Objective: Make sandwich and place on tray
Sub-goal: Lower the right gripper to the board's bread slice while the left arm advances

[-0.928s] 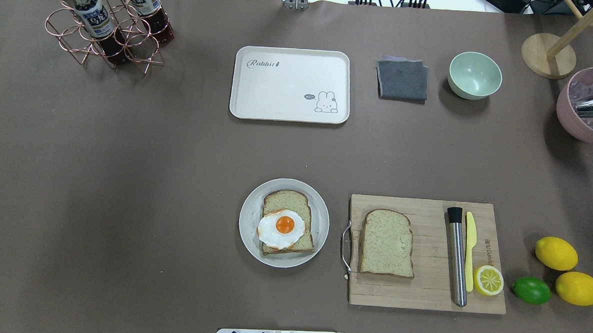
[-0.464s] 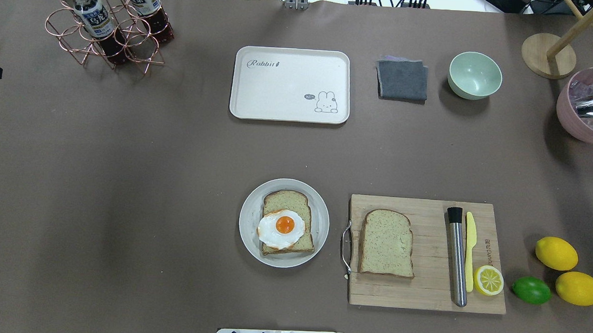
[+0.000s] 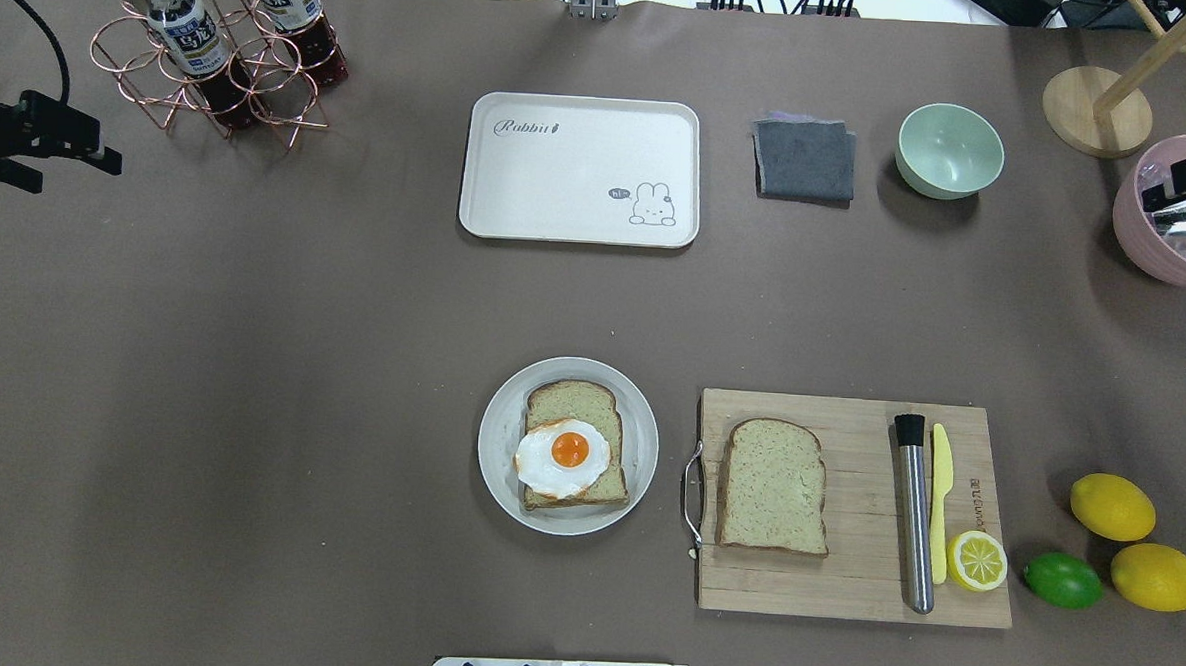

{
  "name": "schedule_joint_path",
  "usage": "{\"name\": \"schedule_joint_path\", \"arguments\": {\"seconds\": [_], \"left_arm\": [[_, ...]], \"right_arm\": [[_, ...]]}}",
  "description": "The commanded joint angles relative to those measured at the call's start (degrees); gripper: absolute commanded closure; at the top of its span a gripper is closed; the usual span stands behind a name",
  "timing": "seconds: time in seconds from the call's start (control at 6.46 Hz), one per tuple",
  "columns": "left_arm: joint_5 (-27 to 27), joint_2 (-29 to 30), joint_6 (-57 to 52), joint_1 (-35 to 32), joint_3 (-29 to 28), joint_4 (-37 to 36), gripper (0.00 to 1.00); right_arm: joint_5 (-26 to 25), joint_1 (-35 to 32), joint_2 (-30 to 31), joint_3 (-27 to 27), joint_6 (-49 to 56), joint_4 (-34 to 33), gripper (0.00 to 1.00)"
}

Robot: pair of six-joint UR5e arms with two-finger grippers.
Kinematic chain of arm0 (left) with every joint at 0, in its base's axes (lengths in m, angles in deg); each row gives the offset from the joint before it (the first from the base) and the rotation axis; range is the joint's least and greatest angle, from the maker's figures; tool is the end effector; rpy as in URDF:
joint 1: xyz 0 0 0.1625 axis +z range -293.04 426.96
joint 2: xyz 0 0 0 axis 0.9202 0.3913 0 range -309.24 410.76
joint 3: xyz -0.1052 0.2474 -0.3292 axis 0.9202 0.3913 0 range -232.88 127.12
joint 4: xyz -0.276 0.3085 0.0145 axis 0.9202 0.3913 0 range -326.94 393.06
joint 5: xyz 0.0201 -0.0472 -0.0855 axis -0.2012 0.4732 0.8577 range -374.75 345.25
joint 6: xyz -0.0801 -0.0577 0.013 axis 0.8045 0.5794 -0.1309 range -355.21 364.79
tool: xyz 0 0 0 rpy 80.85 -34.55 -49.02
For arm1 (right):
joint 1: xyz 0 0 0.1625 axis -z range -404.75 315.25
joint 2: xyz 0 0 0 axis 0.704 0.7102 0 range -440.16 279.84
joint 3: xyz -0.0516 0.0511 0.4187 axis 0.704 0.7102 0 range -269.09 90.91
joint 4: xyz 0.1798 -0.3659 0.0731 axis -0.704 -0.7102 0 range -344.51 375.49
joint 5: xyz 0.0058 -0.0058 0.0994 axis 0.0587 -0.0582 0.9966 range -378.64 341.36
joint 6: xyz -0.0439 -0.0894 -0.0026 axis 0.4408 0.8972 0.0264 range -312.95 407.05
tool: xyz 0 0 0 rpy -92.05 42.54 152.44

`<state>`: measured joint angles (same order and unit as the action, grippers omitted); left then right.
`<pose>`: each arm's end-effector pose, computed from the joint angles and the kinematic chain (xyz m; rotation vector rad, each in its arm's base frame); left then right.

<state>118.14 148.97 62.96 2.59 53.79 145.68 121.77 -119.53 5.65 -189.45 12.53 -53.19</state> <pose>0.1735 -0.5131 0.3940 0.1165 1.0486 -0.2044 -0.0842 -0.5250 0.4808 0.1724 -1.0136 0.0315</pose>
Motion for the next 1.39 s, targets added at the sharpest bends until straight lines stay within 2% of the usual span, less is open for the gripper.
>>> {"name": "schedule_joint_path", "arguments": {"seconds": [0.0, 0.31, 0.46, 0.62, 0.93, 1.08, 1.24], "left_arm": [[-5.4, 1.6, 8.7, 6.8, 3.2, 0.1, 0.02], [-10.8, 3.8, 15.6, 12.6, 4.0, 0.1, 0.02], [-12.1, 4.0, 16.9, 14.0, 4.0, 0.1, 0.02], [-12.4, 4.1, 16.9, 14.1, 4.0, 0.1, 0.02], [-12.4, 4.7, 17.0, 14.1, 3.8, 0.0, 0.02], [-12.4, 4.7, 16.9, 14.1, 3.6, 0.0, 0.02], [-12.5, 4.8, 16.9, 14.1, 3.6, 0.0, 0.02]], "right_arm": [[-1.4, 5.6, 0.1, -1.8, -7.0, 5.7, 0.0], [-2.5, 11.5, -0.1, -6.3, -16.3, 5.7, 0.0], [-6.5, 16.7, -0.1, -8.7, -20.8, 5.7, 0.0], [-12.6, 23.3, -0.9, -10.8, -27.3, 5.7, 0.01], [-19.4, 31.9, -2.2, -11.3, -32.2, 6.1, 0.02], [-19.6, 32.8, -1.8, -11.8, -32.3, 6.1, 0.07], [-19.8, 34.1, -1.4, -11.6, -32.2, 6.1, 0.04]]}}
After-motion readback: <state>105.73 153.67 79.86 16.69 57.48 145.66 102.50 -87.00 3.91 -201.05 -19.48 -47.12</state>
